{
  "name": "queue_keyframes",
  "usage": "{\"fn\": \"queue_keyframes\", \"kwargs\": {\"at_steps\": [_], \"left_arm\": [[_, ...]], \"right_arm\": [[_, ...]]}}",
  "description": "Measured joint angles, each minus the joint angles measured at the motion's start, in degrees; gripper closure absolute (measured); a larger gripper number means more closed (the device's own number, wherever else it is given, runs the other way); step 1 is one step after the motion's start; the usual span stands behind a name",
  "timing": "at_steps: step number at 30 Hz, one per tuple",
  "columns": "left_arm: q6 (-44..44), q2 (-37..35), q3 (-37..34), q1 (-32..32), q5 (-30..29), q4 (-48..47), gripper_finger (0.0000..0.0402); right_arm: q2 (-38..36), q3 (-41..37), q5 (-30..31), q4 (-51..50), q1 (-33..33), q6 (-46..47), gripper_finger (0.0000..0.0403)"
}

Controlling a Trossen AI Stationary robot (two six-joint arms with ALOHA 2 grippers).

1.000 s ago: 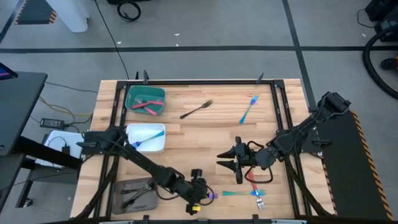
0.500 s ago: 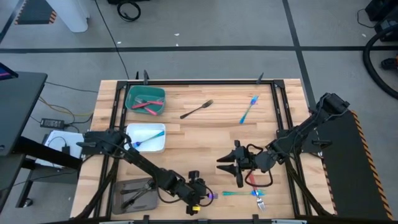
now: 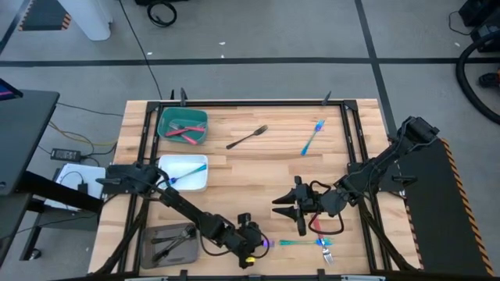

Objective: Sort silverware by color (type)
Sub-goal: Put the blue fork into the white bin

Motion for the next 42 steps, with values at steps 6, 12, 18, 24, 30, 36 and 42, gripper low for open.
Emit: {"fn": "queue_keyframes", "kwargs": {"at_steps": [6, 12, 18, 24, 30, 36, 42], "left_arm": [[1.15, 0.07, -0.14, 0.61, -0.56, -0.34, 0.0364], [2.92, -0.61, -0.28, 0.75, 1.68, -0.77, 0.0382], [7.06, -6.58, -0.96, 1.20, 3.29, -8.41, 0.0382], [7.35, -16.64, -0.72, 2.85, 2.42, -23.37, 0.0382], [7.32, -28.00, -0.70, 5.13, -1.17, -37.54, 0.0382], [5.62, -38.86, -0.59, 8.23, -6.11, -53.37, 0.0381], [-1.27, -46.29, -0.59, 10.22, -10.03, -71.23, 0.0378]], "right_arm": [[0.00, 0.00, -0.01, -0.10, 0.09, 0.28, 0.0277], [0.00, 0.00, -0.05, -0.10, 0.55, 0.30, 0.0277], [0.00, 0.00, -0.05, 0.05, 0.52, 0.26, 0.0278], [-0.04, 0.00, -0.01, 1.87, 0.22, -1.79, 0.0278], [-0.07, 0.00, 0.00, 5.32, -0.95, -6.81, 0.0278], [-1.18, 0.00, 0.02, 7.04, -2.70, -10.98, 0.0278], [-3.84, 0.02, 0.12, 6.79, -4.61, -13.83, 0.0278]]}}
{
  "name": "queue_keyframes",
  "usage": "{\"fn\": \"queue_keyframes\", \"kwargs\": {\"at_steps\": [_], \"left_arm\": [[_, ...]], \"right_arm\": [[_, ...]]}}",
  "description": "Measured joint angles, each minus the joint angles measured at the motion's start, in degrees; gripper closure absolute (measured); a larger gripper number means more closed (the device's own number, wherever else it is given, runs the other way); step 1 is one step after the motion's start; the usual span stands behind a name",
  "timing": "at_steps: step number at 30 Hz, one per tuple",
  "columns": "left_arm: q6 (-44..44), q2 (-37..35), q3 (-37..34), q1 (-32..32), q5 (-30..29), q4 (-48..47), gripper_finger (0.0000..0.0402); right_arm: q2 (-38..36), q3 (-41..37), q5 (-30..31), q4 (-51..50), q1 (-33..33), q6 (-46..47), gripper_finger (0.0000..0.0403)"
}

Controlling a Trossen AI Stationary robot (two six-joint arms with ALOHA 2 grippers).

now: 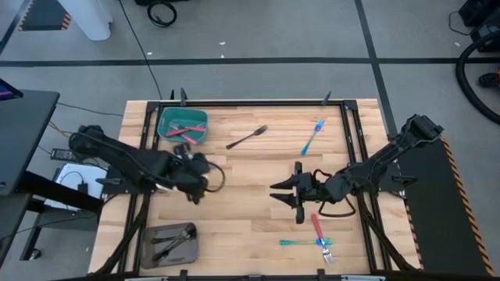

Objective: Sort silverware by color (type)
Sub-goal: Put the blue fork into the white bin

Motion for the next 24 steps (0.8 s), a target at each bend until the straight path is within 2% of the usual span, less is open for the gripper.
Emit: {"fn": "queue_keyframes", "kwargs": {"at_steps": [5, 12, 17, 22, 24], "left_arm": [[-4.06, -5.65, -2.91, -0.70, -0.37, -3.42, 0.0381], [-7.20, -16.24, -18.44, -1.28, -0.42, -0.26, 0.0379], [-3.02, -22.72, -29.83, 1.30, 1.19, 7.57, 0.0379], [5.13, -25.79, -38.69, 5.97, 3.69, 18.32, 0.0378], [8.78, -26.05, -39.86, 8.28, 8.07, 21.79, 0.0378]], "right_arm": [[-1.90, 0.00, 0.07, 0.03, -1.68, -4.52, 0.0278], [-4.15, 0.00, 1.83, -0.02, -4.49, -8.79, 0.0277], [-4.82, 0.00, 4.50, 0.03, -6.49, -12.01, 0.0277], [-5.46, 0.00, 5.87, 0.03, -8.63, -13.29, 0.0277], [-5.60, 0.00, 5.88, 0.08, -9.33, -13.38, 0.0277]]}}
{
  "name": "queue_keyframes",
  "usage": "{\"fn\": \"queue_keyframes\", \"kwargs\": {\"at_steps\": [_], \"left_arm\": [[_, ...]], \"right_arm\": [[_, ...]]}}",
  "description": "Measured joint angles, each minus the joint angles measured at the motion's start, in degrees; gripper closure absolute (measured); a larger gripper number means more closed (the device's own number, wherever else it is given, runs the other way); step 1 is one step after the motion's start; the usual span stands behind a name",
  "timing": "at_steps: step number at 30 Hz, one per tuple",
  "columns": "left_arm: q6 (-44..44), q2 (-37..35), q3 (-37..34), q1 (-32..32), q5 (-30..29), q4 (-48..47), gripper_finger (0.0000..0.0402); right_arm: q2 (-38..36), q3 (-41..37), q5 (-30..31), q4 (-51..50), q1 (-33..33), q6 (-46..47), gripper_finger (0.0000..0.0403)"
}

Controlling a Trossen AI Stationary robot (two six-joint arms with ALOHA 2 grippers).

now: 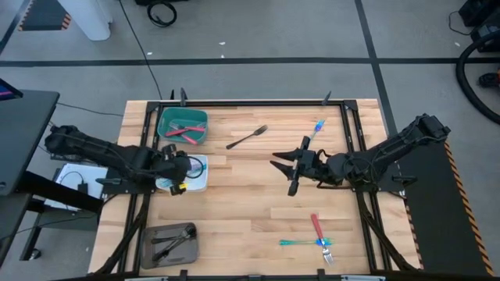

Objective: Sort silverware by color (type)
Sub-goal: Put the blue fork into the white bin, then put the black fork into the black bin

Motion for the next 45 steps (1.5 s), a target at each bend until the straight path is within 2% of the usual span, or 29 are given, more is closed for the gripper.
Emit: {"fn": "queue_keyframes", "kwargs": {"at_steps": [3, 15, 21, 27, 34, 38, 45], "left_arm": [[3.76, 0.07, -0.45, 2.56, 6.21, 3.05, 0.0378], [3.61, 0.11, -0.55, 12.00, 6.72, 4.78, 0.0375], [5.69, 0.90, -0.55, 13.80, 13.63, 8.89, 0.0341], [5.80, 2.12, -0.55, 13.78, 13.64, 9.12, 0.0311], [2.21, 2.36, -0.09, 13.78, 13.75, 11.18, 0.0308], [2.66, 2.32, 3.57, 13.88, 13.70, 12.61, 0.0308], [8.33, 2.75, 8.11, 18.63, 13.26, 26.12, 0.0308]], "right_arm": [[-0.02, 0.00, -0.01, -0.15, -0.76, 0.18, 0.0277], [-0.02, 0.00, -0.03, -1.07, -0.91, 0.46, 0.0277], [0.00, 0.00, -0.04, -1.94, -0.90, 0.31, 0.0277], [0.02, 0.00, -0.04, -2.33, -0.90, 0.32, 0.0277], [0.02, 0.00, -0.07, -2.41, -0.88, 0.47, 0.0277], [0.02, 0.00, -0.07, -2.53, -0.91, 0.47, 0.0277], [0.02, 0.00, -0.07, -2.64, -1.74, 2.45, 0.0277]]}}
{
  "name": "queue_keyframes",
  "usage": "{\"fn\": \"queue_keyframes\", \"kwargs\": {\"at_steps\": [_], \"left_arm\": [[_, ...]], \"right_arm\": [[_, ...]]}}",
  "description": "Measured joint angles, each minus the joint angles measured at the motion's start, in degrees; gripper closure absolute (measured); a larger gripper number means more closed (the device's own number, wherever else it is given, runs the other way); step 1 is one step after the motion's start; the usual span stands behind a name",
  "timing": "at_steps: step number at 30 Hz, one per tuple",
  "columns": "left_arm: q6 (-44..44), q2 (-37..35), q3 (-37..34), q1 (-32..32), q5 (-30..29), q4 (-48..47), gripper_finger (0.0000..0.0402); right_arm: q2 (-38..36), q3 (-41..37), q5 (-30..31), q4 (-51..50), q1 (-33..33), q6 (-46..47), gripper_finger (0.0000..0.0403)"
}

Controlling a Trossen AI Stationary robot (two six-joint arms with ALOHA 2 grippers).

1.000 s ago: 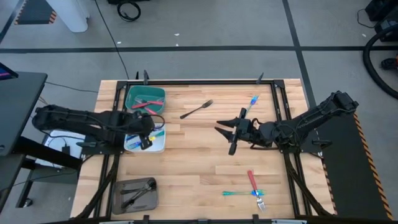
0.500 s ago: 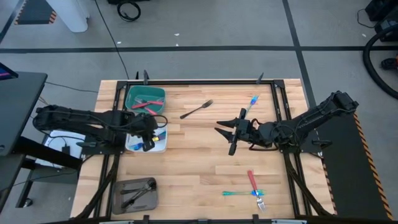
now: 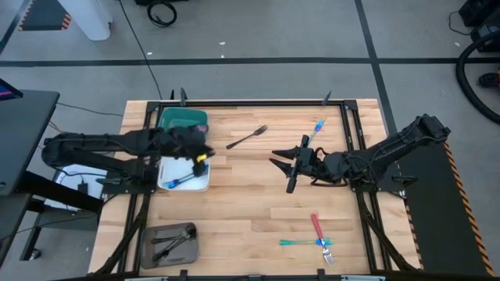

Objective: Sort silverware by color (type)
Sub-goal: Put the black fork into the black bin

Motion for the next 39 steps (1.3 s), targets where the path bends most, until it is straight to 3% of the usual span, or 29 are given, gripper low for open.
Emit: {"fn": "queue_keyframes", "kwargs": {"at_steps": [7, 13, 26, 39], "left_arm": [[10.22, 6.63, 1.98, 8.31, 0.56, 12.27, 0.0308], [14.62, 18.12, 6.36, 13.91, 8.22, 18.63, 0.0307], [9.76, 44.06, 22.64, 19.00, 8.50, 16.88, 0.0294], [11.07, 52.95, 25.12, 21.84, 11.83, 10.33, 0.0294]], "right_arm": [[0.00, 0.00, -0.02, -1.45, -0.06, 0.49, 0.0277], [0.02, 0.00, 0.00, -1.62, -0.28, 0.14, 0.0277], [0.02, 0.00, -0.44, -2.74, -0.49, -0.03, 0.0277], [0.02, -0.02, -0.61, -3.14, -0.49, -0.03, 0.0277]]}}
